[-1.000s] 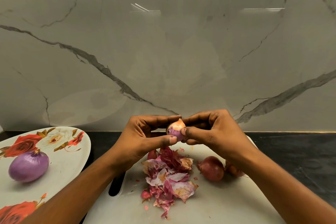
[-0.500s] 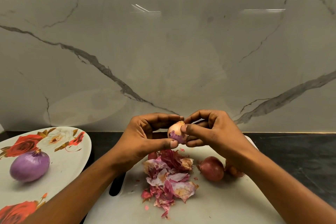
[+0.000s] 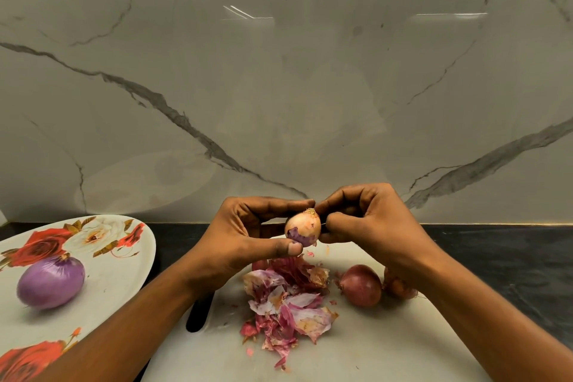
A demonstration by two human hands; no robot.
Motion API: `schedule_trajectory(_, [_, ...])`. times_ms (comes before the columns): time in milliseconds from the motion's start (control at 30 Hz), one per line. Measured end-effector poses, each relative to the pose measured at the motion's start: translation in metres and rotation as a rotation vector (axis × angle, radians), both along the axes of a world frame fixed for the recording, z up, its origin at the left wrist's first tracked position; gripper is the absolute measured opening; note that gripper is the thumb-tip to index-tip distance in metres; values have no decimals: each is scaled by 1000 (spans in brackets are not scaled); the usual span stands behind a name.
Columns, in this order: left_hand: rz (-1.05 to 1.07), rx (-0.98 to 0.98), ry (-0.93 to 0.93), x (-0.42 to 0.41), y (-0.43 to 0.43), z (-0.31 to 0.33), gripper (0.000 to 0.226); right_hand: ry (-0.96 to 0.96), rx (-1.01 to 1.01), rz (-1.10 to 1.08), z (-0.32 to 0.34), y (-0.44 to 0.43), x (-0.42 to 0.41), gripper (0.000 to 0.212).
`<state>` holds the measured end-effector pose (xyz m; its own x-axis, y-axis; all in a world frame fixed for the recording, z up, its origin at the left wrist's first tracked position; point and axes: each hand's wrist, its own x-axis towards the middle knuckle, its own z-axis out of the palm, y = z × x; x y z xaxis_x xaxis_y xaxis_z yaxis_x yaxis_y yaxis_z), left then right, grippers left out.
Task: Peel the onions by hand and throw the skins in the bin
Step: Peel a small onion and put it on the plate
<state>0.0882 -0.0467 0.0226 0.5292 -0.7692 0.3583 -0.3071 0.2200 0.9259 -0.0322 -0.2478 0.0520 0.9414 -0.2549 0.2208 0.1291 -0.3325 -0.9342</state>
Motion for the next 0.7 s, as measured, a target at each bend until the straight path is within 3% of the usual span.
schedule_trajectory(233, [4, -24, 31, 3, 0, 0, 54, 13, 108, 44, 3, 0, 1, 13])
schedule_trajectory(367, [8, -45, 35, 5, 0, -1, 49, 22, 80, 101, 2, 2, 1, 26])
schedule_trajectory(700, [103, 59, 15, -2, -3, 2, 51, -53, 55, 21, -3, 2, 2, 33])
